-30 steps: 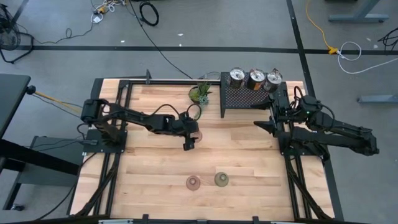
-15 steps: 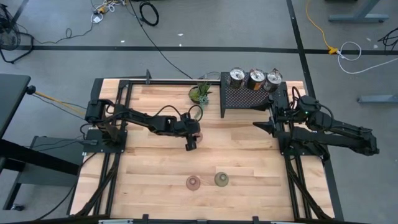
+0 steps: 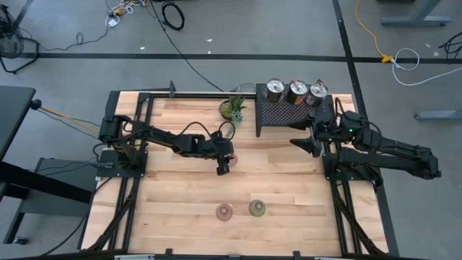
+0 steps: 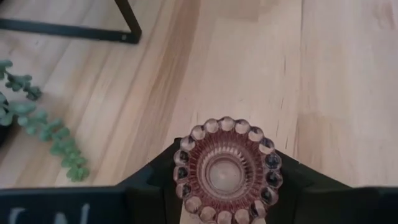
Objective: Pick & Place candle stick holders
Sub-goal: Put the top pink glass candle holder on the shelf
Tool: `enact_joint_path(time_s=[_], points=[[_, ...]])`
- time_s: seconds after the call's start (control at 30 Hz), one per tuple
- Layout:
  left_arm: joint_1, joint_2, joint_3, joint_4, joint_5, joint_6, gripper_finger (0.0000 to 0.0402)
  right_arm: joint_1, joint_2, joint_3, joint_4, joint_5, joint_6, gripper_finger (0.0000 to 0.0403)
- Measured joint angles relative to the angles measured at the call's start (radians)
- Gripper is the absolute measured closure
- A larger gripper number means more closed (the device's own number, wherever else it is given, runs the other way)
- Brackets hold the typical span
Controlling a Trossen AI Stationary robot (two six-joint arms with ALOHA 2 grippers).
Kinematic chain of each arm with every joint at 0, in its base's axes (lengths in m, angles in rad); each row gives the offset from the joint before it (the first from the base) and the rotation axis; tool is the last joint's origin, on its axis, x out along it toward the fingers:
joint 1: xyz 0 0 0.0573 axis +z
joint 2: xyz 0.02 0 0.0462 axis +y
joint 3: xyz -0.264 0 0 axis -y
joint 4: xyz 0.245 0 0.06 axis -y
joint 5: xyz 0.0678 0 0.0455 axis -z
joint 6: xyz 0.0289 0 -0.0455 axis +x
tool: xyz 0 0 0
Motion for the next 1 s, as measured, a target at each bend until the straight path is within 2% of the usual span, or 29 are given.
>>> enact_joint_path(time_s=[0.2, 0.33, 0.5, 0.57, 0.73, 1.0], points=[[-0.002, -0.037, 0.028, -0.023, 0.036, 0.0, 0.0244, 0.0, 0.091, -0.012, 0.003, 0.156, 0.025, 0.0009], [-0.01, -0.072, 0.132, -0.091, 0.088, 0.024, 0.0244, 0.005, 0.179, -0.013, 0.078, 0.088, 0.039, 0.0009], [-0.029, -0.079, 0.361, -0.365, 0.087, 0.106, 0.0244, 0.052, 0.328, -0.013, 0.28, -0.012, 0.04, 0.0009], [-0.036, -0.083, 0.442, -0.425, 0.084, 0.129, 0.0244, 0.078, 0.387, -0.013, 0.388, -0.028, 0.034, 0.0009], [-0.047, -0.083, 0.577, -0.509, 0.13, 0.198, 0.0244, 0.162, 0.518, -0.007, 0.578, 0.013, -0.134, 0.0009], [-0.038, -0.082, 0.646, -0.544, 0.137, 0.219, 0.0244, 0.273, 0.692, 0.105, 0.59, 0.103, -0.273, 0.0009]])
